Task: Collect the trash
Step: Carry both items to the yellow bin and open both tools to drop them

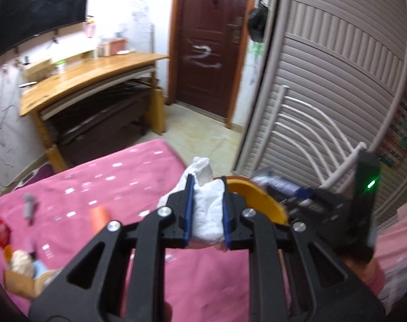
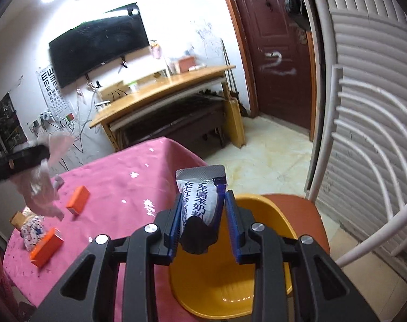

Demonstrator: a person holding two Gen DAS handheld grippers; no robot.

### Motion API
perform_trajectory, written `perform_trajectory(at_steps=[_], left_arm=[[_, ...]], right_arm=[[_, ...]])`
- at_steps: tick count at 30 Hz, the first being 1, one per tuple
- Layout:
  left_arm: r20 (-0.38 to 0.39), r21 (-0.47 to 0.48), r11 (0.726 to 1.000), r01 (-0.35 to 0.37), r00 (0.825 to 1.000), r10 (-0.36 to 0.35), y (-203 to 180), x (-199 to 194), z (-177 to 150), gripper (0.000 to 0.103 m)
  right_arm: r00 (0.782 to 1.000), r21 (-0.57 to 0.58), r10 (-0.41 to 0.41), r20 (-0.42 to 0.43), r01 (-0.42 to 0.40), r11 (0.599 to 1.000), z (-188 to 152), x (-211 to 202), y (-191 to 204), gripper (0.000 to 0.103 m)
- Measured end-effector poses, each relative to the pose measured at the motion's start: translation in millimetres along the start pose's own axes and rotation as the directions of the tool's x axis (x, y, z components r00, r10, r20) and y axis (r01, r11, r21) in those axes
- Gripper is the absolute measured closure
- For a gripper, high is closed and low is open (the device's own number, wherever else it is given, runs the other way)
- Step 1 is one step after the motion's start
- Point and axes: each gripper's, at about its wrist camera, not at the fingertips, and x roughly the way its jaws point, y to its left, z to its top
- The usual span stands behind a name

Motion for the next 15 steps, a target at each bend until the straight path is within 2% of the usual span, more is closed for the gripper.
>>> perform_trajectory(at_steps=[4, 10, 15], left_arm=[[-0.063, 0.012, 0.998, 0.055, 0.997, -0.055, -27.4, 42.3, 12.0, 0.087], [-0.157, 0.003, 0.999, 0.039, 0.987, -0.038, -45.0, 102.3, 13.0, 0.087], [-0.219, -0.020, 1.000, 0.017, 0.975, -0.021, -43.0, 137.4, 10.6, 0.087]], right_arm=[[0.997, 0.025, -0.027, -0.078, 0.029, 0.999, -0.8, 25.5, -7.6, 0.078], [0.986, 0.051, -0.054, -0.161, 0.063, 0.997, -6.4, 50.6, -17.9, 0.075], [0.977, 0.053, -0.069, -0.202, 0.081, 0.995, -6.9, 60.1, -24.0, 0.072]])
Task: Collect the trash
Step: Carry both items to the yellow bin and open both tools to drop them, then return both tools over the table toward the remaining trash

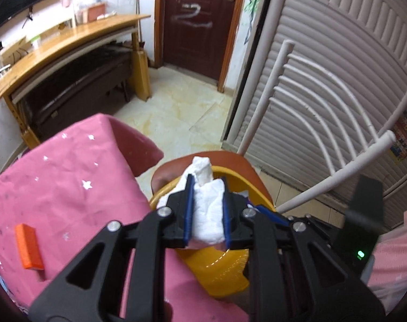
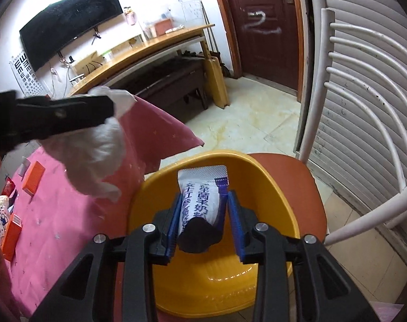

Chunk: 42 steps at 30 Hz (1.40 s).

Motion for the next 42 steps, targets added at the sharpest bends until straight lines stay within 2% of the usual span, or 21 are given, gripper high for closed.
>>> perform_trajectory(at_steps=[4, 7, 9, 10, 11, 13, 15, 21, 24, 31, 33, 38, 42], left_arm=[[-0.027, -0.018, 1.000, -0.003, 1.000, 0.003, 4.9, 12.2, 0.6, 0.086], [-0.034, -0.038, 0.999, -0.004, 0.999, 0.003, 8.1, 15.8, 0.9, 0.085], [-0.042, -0.049, 0.999, 0.000, 0.999, -0.002, 10.7, 19.8, 1.7, 0.077], [-0.042, -0.053, 0.999, 0.002, 0.999, -0.004, 11.8, 20.0, 2.0, 0.064], [-0.035, -0.053, 0.999, -0.001, 0.999, -0.001, 10.4, 21.4, 3.2, 0.046], [-0.012, -0.051, 0.999, -0.017, 1.000, 0.016, 10.6, 17.6, 1.7, 0.030], [-0.002, -0.070, 0.997, -0.039, 0.999, 0.039, 13.2, 14.2, 0.5, 0.030], [0.021, -0.099, 0.994, -0.043, 0.999, 0.046, 21.6, -4.2, -3.6, 0.030], [0.047, -0.116, 0.992, -0.038, 0.998, 0.044, 27.7, -21.4, -8.0, 0.029], [0.112, -0.137, 0.987, -0.078, 0.989, 0.093, 38.1, -71.1, -35.7, 0.022], [0.134, -0.140, 0.984, -0.109, 0.983, 0.128, 42.0, -86.4, -46.9, 0.016], [0.222, -0.144, 0.961, -0.238, 0.938, 0.265, 60.9, -133.1, -72.4, 0.008], [0.255, -0.195, 0.939, -0.284, 0.910, 0.328, 87.2, -167.2, -86.3, 0.008]], right_arm=[[1.000, 0.005, 0.002, 0.004, -0.002, 1.000, 1.1, -4.1, 0.4, 0.054], [1.000, 0.003, 0.000, 0.012, 0.000, 1.000, 1.9, -6.6, 1.2, 0.049], [1.000, 0.007, -0.001, 0.014, 0.001, 1.000, 2.1, -7.1, 0.6, 0.048], [1.000, 0.012, -0.007, 0.018, 0.007, 1.000, 2.5, -7.7, -0.5, 0.047], [1.000, 0.013, -0.007, 0.020, 0.007, 1.000, 2.9, -8.1, -1.7, 0.047], [1.000, 0.019, -0.008, 0.026, 0.008, 1.000, 3.5, -9.6, -4.0, 0.047], [1.000, 0.029, -0.004, 0.030, 0.003, 1.000, 4.2, -10.7, -6.1, 0.047], [0.999, 0.023, 0.008, 0.031, -0.008, 1.000, 3.8, -9.7, -2.1, 0.046], [0.999, 0.015, 0.013, 0.035, -0.013, 1.000, 3.7, -10.5, 2.1, 0.046], [0.997, 0.002, 0.026, 0.071, -0.026, 1.000, 4.0, -18.0, 14.1, 0.046], [0.994, 0.002, 0.031, 0.107, -0.031, 1.000, 5.2, -24.9, 19.1, 0.045], [0.979, 0.013, 0.063, 0.192, -0.067, 0.998, 7.8, -41.1, 29.4, 0.042], [0.965, -0.028, 0.124, 0.230, -0.121, 0.992, 8.3, -53.5, 50.1, 0.038]])
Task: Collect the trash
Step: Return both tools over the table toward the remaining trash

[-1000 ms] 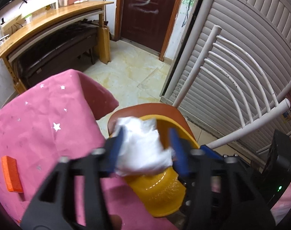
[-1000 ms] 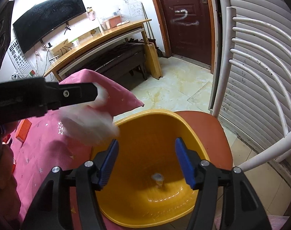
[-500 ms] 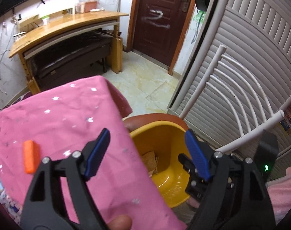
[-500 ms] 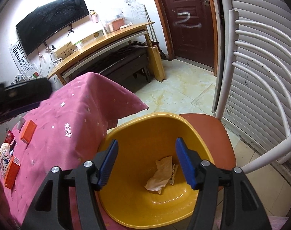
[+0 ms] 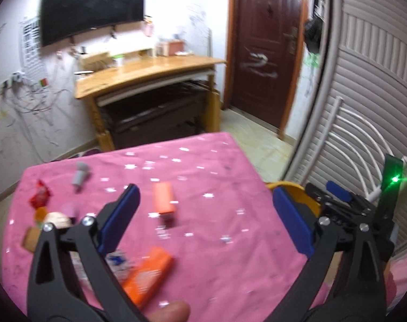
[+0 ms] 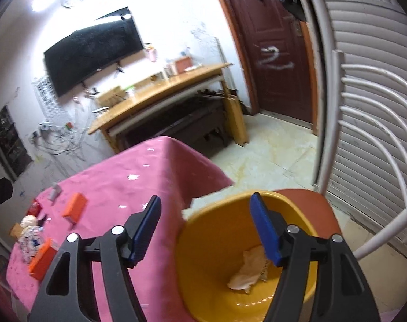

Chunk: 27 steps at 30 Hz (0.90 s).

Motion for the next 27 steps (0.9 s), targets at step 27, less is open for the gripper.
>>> perform_trajectory(at_steps=[27], left_arm=[[0.025, -0.057, 0.993, -0.107, 0.994, 0.108, 186.0, -40.6, -75.0, 0.007]], right_arm=[[0.904, -0.387, 0.329, -0.274, -0.417, 0.822, -58.3, -3.0, 199.4, 0.016]])
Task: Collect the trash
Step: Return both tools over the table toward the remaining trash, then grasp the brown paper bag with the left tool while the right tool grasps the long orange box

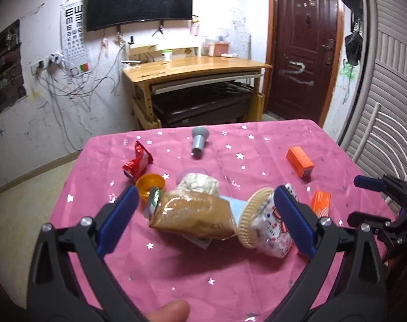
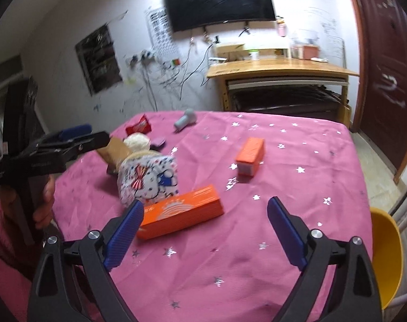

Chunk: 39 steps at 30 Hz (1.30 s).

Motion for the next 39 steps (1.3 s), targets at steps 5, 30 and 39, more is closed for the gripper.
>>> perform_trajectory(at_steps=[5, 30, 39], left_arm=[[-0.001, 0.028, 0.998, 0.051, 0.999, -0.051, 0.3, 11.1, -3.0, 0.007], [0.021, 0.137, 0.990, 0.031, 0.999, -0.034, 3.0, 5.5, -16.6, 0.015], [-0.101, 0.090, 0.989, 0.120, 0.989, -0.111, 14.9, 38.4, -17.6, 0.041]], right_arm=[[0.997, -0.094, -0.012, -0.071, 0.006, 0.996, 2.1, 16.2, 16.5, 0.014], [0.989, -0.159, -0.041, -0.141, 0.018, 0.987, 8.2, 40.3, 20.0, 0.013], [0.988, -0.159, -0.043, -0.148, 0.019, 0.987, 8.9, 42.5, 20.6, 0.011]])
